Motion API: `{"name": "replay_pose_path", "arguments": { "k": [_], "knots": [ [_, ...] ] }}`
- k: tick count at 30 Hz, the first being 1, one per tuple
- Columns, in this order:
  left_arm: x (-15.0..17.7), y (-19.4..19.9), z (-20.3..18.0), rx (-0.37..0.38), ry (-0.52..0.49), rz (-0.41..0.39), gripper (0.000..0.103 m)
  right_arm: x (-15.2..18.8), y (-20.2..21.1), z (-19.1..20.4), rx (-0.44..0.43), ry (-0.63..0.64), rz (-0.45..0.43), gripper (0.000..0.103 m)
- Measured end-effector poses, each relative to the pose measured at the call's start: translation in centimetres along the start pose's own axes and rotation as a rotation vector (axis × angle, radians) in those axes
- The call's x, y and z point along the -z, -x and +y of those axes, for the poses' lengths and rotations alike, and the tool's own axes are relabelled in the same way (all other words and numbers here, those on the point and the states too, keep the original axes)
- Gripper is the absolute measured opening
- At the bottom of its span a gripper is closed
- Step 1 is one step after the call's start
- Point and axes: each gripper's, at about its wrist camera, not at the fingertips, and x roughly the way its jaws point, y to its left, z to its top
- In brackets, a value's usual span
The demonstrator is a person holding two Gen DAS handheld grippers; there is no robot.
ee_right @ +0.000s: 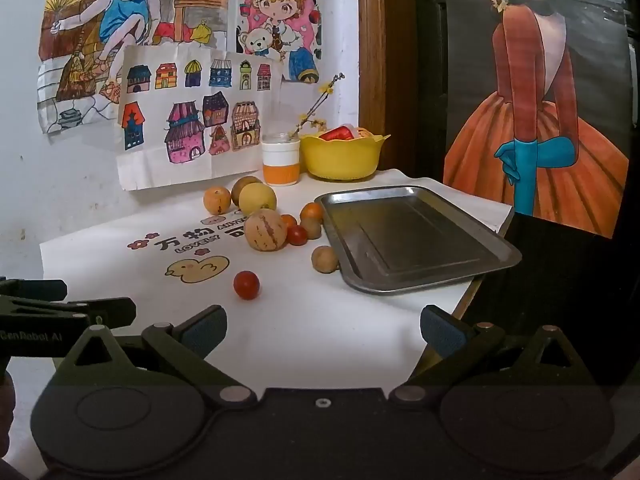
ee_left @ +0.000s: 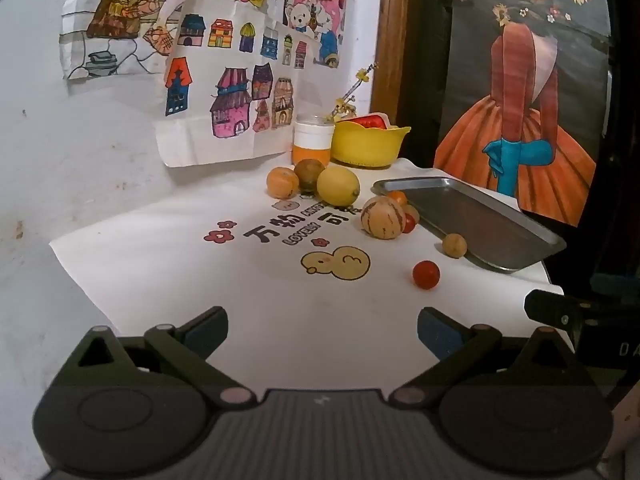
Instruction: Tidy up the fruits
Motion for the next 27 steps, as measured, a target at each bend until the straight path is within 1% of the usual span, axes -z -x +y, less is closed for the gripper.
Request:
{"name": "replay_pose_path", "arguments": {
  "k": [9, 27],
  "knots": [
    [-0.07, 0.44, 0.30, -0.006, 0.008, -0.012, 0.103, -0.01, 0.07, 0.00, -0.004, 0.002, 0.000, 0.103],
    [-0.02, 0.32, 0.23, 0.000, 0.014, -0.001, 0.103, -0.07, 0.09, -0.12, -0.007, -0.001, 0.000, 0.103]
  ]
}}
